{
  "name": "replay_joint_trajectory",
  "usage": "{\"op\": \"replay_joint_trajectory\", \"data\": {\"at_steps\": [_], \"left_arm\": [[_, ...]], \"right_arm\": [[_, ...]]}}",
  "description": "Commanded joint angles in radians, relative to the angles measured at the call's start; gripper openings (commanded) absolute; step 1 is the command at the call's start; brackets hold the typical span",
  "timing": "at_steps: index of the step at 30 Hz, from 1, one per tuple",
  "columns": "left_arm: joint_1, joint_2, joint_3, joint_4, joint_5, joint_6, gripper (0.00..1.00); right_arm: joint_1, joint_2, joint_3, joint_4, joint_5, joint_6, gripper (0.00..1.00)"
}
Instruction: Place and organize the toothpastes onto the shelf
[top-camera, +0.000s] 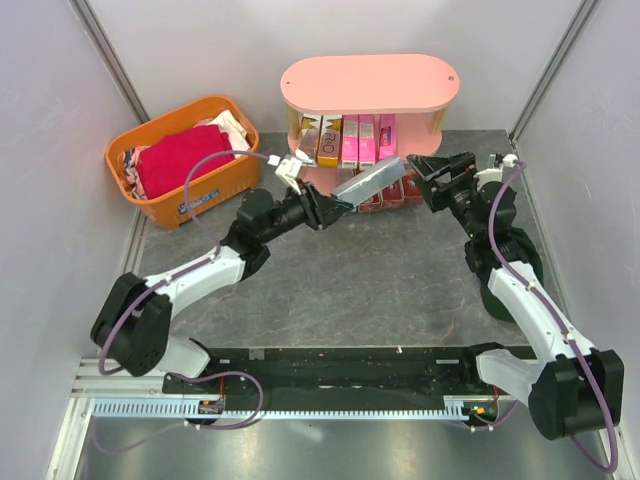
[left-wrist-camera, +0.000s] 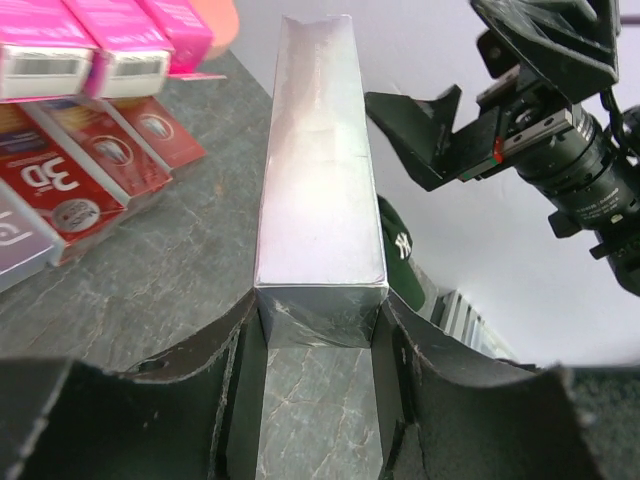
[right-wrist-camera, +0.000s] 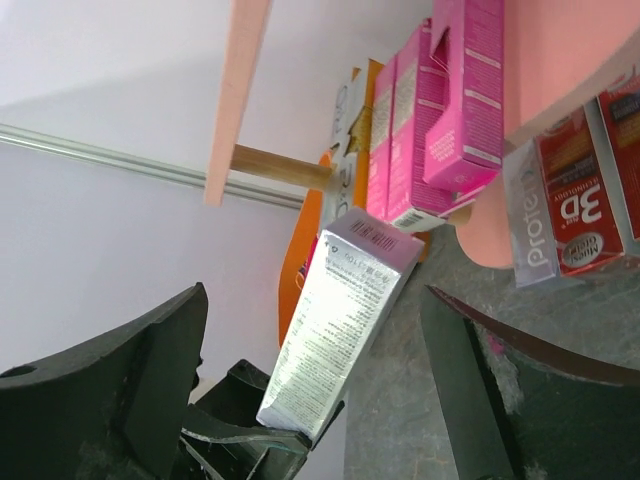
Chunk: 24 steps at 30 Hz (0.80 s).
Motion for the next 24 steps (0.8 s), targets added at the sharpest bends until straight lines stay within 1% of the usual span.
{"op": "replay_joint_trajectory", "data": {"at_steps": [1, 4, 8, 12, 16, 21, 22, 24], "left_arm": [[0.037, -0.138, -0.047, 0.112, 0.014, -0.091, 0.02], [0.047, -0.187, -0.080, 0.066, 0.068, -0.107, 0.02], [0.054, -0.264, -0.167, 0.018, 0.080, -0.146, 0.02], [0.073, -0.324, -0.216, -0.130, 0.088, -0.156, 0.02], [0.122, -0.349, -0.242, -0.212, 0.111, -0.182, 0.02], [0.202, -0.321, -0.308, -0.210, 0.114, -0.266, 0.02], [0.232, -0.309, -0.317, -0.200, 0.121, -0.281, 0.02], [0.258, -0.283, -0.336, -0.169, 0.132, -0.315, 0.02]], "right_arm": [[-0.001, -0.052, 0.068, -0.014, 0.039, -0.074, 0.95], [-0.003, -0.065, 0.077, -0.028, 0.053, -0.101, 0.96], [-0.001, -0.078, 0.087, -0.046, 0.075, -0.134, 0.96], [-0.001, -0.086, 0.087, -0.053, 0.090, -0.149, 0.97], [-0.001, -0.085, 0.084, -0.048, 0.093, -0.154, 0.97], [-0.001, -0.083, 0.081, -0.045, 0.096, -0.158, 0.97], [-0.001, -0.085, 0.081, -0.046, 0.098, -0.158, 0.97], [-0.003, -0.086, 0.084, -0.050, 0.099, -0.164, 0.97]]}}
